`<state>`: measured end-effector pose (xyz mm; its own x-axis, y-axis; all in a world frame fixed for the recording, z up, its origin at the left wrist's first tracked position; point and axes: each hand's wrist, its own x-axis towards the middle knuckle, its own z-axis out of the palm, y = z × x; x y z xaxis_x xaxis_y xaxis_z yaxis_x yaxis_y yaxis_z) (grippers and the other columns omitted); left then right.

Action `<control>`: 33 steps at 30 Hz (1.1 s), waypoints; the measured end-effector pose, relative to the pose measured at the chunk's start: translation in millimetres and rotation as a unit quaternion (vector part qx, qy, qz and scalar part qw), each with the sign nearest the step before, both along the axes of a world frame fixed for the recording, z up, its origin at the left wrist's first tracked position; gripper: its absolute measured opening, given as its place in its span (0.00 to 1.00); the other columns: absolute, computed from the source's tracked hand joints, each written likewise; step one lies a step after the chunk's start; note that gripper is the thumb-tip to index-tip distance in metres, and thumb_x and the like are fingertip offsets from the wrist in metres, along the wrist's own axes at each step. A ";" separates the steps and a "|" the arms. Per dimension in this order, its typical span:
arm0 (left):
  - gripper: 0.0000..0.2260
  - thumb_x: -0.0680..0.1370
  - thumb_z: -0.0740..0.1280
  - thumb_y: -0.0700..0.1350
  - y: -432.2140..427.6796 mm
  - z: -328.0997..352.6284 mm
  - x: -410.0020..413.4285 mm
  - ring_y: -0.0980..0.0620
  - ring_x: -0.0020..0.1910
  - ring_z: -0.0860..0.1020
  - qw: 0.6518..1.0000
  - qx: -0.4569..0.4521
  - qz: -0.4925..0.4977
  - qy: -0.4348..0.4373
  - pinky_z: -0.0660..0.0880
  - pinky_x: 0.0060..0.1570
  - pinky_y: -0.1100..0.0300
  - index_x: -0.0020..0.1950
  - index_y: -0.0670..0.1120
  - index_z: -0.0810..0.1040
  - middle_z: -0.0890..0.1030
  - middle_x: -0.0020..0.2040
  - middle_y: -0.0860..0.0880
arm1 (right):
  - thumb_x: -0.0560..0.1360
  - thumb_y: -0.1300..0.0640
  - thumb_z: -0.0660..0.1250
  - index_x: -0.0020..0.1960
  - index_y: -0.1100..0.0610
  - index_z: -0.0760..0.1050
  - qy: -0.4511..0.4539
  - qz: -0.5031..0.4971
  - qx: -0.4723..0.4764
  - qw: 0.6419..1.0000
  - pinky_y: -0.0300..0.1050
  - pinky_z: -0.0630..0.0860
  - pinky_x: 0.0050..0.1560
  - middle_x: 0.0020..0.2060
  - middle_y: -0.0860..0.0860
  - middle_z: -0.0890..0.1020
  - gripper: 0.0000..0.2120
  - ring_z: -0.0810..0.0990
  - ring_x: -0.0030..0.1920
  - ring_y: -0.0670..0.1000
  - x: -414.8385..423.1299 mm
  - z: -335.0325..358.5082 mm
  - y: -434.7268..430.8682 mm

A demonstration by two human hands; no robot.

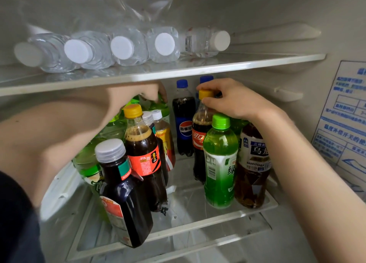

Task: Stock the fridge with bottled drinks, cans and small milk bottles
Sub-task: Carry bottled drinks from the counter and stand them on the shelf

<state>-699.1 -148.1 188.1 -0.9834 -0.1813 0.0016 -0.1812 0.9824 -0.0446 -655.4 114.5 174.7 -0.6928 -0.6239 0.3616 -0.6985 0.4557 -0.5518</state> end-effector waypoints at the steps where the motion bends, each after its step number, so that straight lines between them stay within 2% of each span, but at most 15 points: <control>1: 0.14 0.75 0.66 0.35 -0.5 -2.3 2.3 0.49 0.51 0.76 0.999 0.033 0.014 0.023 0.69 0.38 0.69 0.60 0.43 0.80 0.79 0.59 0.42 | 0.78 0.54 0.64 0.70 0.48 0.68 0.002 0.001 0.000 1.000 0.42 0.72 0.56 0.62 0.49 0.75 0.21 0.75 0.58 0.49 0.1 -0.4 -0.2; 3: 0.15 0.76 0.65 0.34 3.2 -2.5 4.4 0.47 0.52 0.75 0.999 0.037 0.014 0.007 0.74 0.45 0.60 0.62 0.42 0.78 0.78 0.61 0.41 | 0.77 0.54 0.64 0.70 0.48 0.68 0.010 -0.002 -0.001 1.000 0.41 0.71 0.54 0.63 0.49 0.75 0.21 0.74 0.58 0.48 0.3 -0.8 -0.7; 5: 0.17 0.77 0.62 0.34 16.1 6.2 4.7 0.44 0.58 0.75 0.998 0.056 -0.015 -0.001 0.73 0.55 0.53 0.66 0.40 0.73 0.75 0.64 0.41 | 0.77 0.54 0.64 0.70 0.47 0.68 0.015 -0.006 -0.001 1.000 0.40 0.71 0.53 0.62 0.49 0.75 0.21 0.74 0.57 0.48 0.0 -1.2 -0.3; 8: 0.11 0.78 0.62 0.38 35.3 14.5 2.1 0.46 0.49 0.76 0.989 0.131 -0.023 0.063 0.73 0.48 0.57 0.59 0.42 0.74 0.75 0.51 0.43 | 0.77 0.54 0.64 0.70 0.47 0.68 0.018 -0.006 -0.001 1.000 0.40 0.70 0.52 0.61 0.49 0.75 0.21 0.75 0.54 0.47 0.5 -0.4 -0.8; 9: 0.14 0.78 0.63 0.41 38.5 11.7 -3.4 0.46 0.52 0.75 0.987 0.140 -0.036 0.075 0.72 0.52 0.57 0.63 0.41 0.72 0.74 0.53 0.44 | 0.77 0.54 0.64 0.70 0.47 0.69 0.018 -0.005 -0.004 1.000 0.40 0.72 0.52 0.60 0.49 0.76 0.21 0.75 0.54 0.47 1.2 0.0 -1.1; 11: 0.25 0.77 0.67 0.48 45.2 8.4 -11.0 0.45 0.63 0.71 0.983 0.156 -0.068 0.067 0.69 0.60 0.58 0.70 0.41 0.66 0.72 0.62 0.43 | 0.77 0.55 0.64 0.69 0.48 0.69 0.020 -0.003 -0.009 1.000 0.41 0.73 0.55 0.60 0.49 0.76 0.20 0.76 0.55 0.48 2.8 1.0 -0.3; 12: 0.27 0.75 0.70 0.51 48.5 7.6 -9.6 0.45 0.63 0.72 0.980 0.158 -0.093 0.071 0.69 0.57 0.59 0.69 0.42 0.67 0.73 0.63 0.44 | 0.78 0.55 0.63 0.69 0.47 0.69 0.023 -0.004 -0.009 1.000 0.41 0.73 0.54 0.60 0.49 0.76 0.20 0.76 0.55 0.48 3.3 1.1 0.1; 14: 0.27 0.69 0.75 0.54 47.6 5.3 -11.3 0.47 0.54 0.75 0.978 0.116 -0.148 0.093 0.69 0.46 0.62 0.62 0.44 0.72 0.76 0.54 0.49 | 0.78 0.54 0.63 0.69 0.47 0.69 0.028 -0.004 -0.002 1.000 0.39 0.71 0.52 0.60 0.48 0.76 0.20 0.75 0.55 0.47 2.9 0.1 2.0; 16: 0.31 0.67 0.76 0.55 40.5 1.5 -14.8 0.51 0.48 0.72 0.977 0.088 -0.160 0.107 0.68 0.44 0.62 0.63 0.43 0.71 0.73 0.50 0.51 | 0.78 0.54 0.63 0.69 0.47 0.69 0.025 -0.005 0.002 1.000 0.38 0.70 0.51 0.61 0.48 0.75 0.20 0.75 0.55 0.47 2.0 -1.1 3.1; 22: 0.29 0.67 0.78 0.49 26.6 1.5 -18.4 0.55 0.42 0.69 0.968 0.100 -0.179 0.146 0.65 0.32 0.72 0.61 0.38 0.71 0.70 0.40 0.56 | 0.78 0.55 0.63 0.70 0.48 0.69 0.037 -0.025 0.018 0.999 0.37 0.69 0.55 0.64 0.50 0.74 0.20 0.75 0.59 0.48 0.4 1.9 3.2; 24: 0.29 0.67 0.77 0.47 23.2 0.5 -22.0 0.52 0.46 0.72 0.972 0.109 -0.163 0.132 0.67 0.36 0.71 0.62 0.38 0.70 0.75 0.46 0.51 | 0.78 0.54 0.63 0.70 0.48 0.69 0.039 -0.027 0.023 0.999 0.38 0.69 0.57 0.65 0.50 0.73 0.21 0.75 0.60 0.49 -0.2 2.0 3.6; 25: 0.30 0.68 0.77 0.48 21.4 -0.3 -25.6 0.49 0.49 0.74 0.974 0.108 -0.157 0.126 0.69 0.42 0.67 0.62 0.38 0.70 0.76 0.50 0.46 | 0.78 0.54 0.63 0.70 0.48 0.69 0.039 -0.028 0.024 0.999 0.39 0.69 0.57 0.65 0.51 0.73 0.21 0.74 0.60 0.50 -0.6 2.0 3.8; 27: 0.30 0.68 0.77 0.49 21.8 0.6 -27.5 0.43 0.53 0.75 0.978 0.097 -0.144 0.112 0.70 0.46 0.58 0.63 0.38 0.70 0.76 0.54 0.44 | 0.78 0.54 0.63 0.70 0.48 0.69 0.038 -0.028 0.023 0.999 0.38 0.69 0.57 0.65 0.50 0.73 0.21 0.74 0.60 0.49 -0.9 2.1 4.2; 33: 0.29 0.69 0.76 0.49 22.7 0.2 -25.4 0.47 0.48 0.73 0.979 0.106 -0.130 0.112 0.68 0.41 0.61 0.63 0.37 0.69 0.74 0.51 0.45 | 0.77 0.54 0.64 0.69 0.47 0.69 0.022 -0.020 0.020 0.999 0.41 0.73 0.57 0.63 0.49 0.74 0.21 0.76 0.57 0.48 0.0 3.5 3.5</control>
